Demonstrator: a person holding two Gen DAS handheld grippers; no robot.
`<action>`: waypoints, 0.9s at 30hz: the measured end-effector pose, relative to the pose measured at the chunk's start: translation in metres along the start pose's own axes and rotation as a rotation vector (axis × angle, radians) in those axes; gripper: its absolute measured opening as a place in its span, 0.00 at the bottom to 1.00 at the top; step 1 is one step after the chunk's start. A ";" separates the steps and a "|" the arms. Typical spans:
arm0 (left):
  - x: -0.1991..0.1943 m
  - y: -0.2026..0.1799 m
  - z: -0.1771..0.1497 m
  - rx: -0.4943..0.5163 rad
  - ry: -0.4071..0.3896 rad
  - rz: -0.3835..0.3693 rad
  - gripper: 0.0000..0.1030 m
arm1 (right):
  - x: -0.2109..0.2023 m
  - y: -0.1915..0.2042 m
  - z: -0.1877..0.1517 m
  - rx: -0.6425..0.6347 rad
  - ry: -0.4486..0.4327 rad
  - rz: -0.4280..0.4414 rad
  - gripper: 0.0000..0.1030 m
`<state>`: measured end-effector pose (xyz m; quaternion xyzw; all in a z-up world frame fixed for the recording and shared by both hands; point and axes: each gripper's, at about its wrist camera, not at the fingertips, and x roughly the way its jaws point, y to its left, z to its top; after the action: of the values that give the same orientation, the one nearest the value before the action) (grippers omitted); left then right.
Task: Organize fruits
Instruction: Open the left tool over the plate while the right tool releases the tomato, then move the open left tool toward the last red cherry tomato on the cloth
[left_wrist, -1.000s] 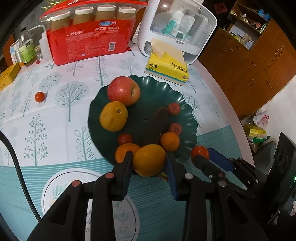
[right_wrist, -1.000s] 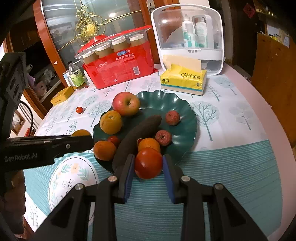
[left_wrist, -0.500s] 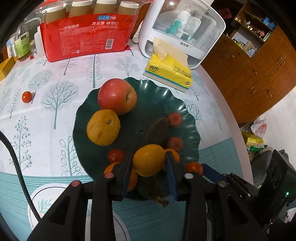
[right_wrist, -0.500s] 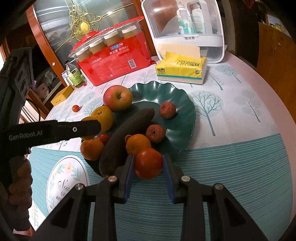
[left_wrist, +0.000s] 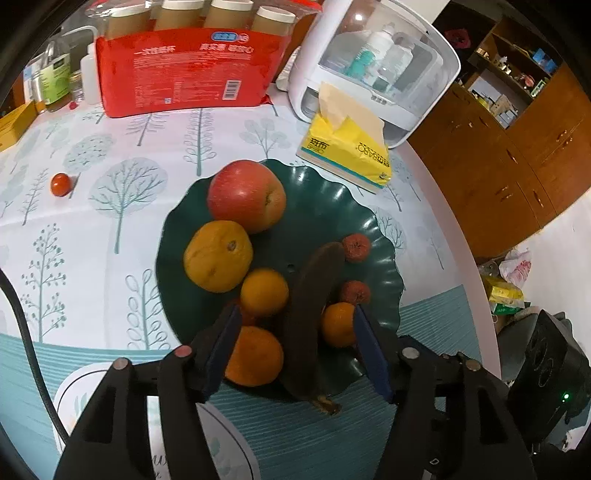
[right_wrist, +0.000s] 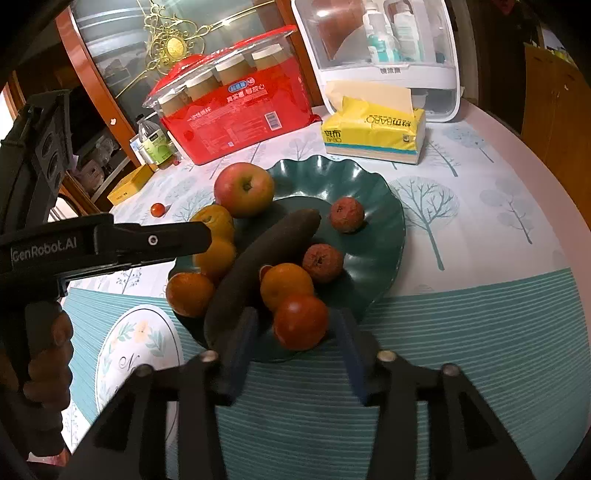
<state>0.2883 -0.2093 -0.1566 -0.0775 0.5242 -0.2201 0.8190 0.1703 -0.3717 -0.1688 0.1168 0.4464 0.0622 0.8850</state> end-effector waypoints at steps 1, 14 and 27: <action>-0.002 0.001 -0.001 -0.002 -0.002 0.004 0.64 | -0.002 0.002 0.000 -0.003 -0.002 -0.001 0.49; -0.043 0.029 -0.025 -0.075 -0.027 0.081 0.72 | -0.021 0.021 -0.002 -0.032 -0.016 -0.012 0.51; -0.079 0.087 -0.056 -0.140 0.015 0.183 0.82 | -0.031 0.062 -0.015 -0.044 -0.005 -0.021 0.54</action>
<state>0.2343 -0.0905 -0.1471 -0.0849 0.5493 -0.1079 0.8242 0.1395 -0.3157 -0.1375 0.0930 0.4438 0.0624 0.8891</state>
